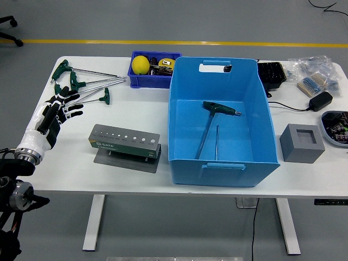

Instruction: Lift tool from toolbox,place it in box,lift tool from toolbox,place it in box

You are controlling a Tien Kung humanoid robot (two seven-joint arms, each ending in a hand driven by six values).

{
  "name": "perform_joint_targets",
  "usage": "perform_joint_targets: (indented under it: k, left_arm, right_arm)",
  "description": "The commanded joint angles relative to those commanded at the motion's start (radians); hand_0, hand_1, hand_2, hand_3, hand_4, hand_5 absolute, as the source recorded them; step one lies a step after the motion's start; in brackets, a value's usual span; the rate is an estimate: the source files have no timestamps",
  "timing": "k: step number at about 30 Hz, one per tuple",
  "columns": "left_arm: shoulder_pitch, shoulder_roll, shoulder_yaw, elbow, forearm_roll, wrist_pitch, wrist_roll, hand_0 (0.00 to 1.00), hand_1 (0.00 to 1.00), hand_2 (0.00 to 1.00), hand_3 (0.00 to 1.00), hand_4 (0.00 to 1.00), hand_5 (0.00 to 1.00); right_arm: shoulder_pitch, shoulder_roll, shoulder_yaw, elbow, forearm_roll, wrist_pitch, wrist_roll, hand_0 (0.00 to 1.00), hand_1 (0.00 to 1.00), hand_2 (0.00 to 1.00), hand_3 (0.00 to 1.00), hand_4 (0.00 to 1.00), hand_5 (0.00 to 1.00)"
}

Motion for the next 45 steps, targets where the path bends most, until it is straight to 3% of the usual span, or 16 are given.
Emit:
perform_joint_targets:
  k: [45]
  left_arm:
    - [-0.005, -0.004, -0.01, 0.012, 0.029, -0.024, 0.016, 0.61, 0.634, 0.717, 0.736, 0.886, 0.77]
  right_arm:
    - [0.009, -0.003, -0.003, 0.0, 0.0, 0.0, 0.003, 0.726, 0.698, 0.751, 0.589, 0.826, 0.725]
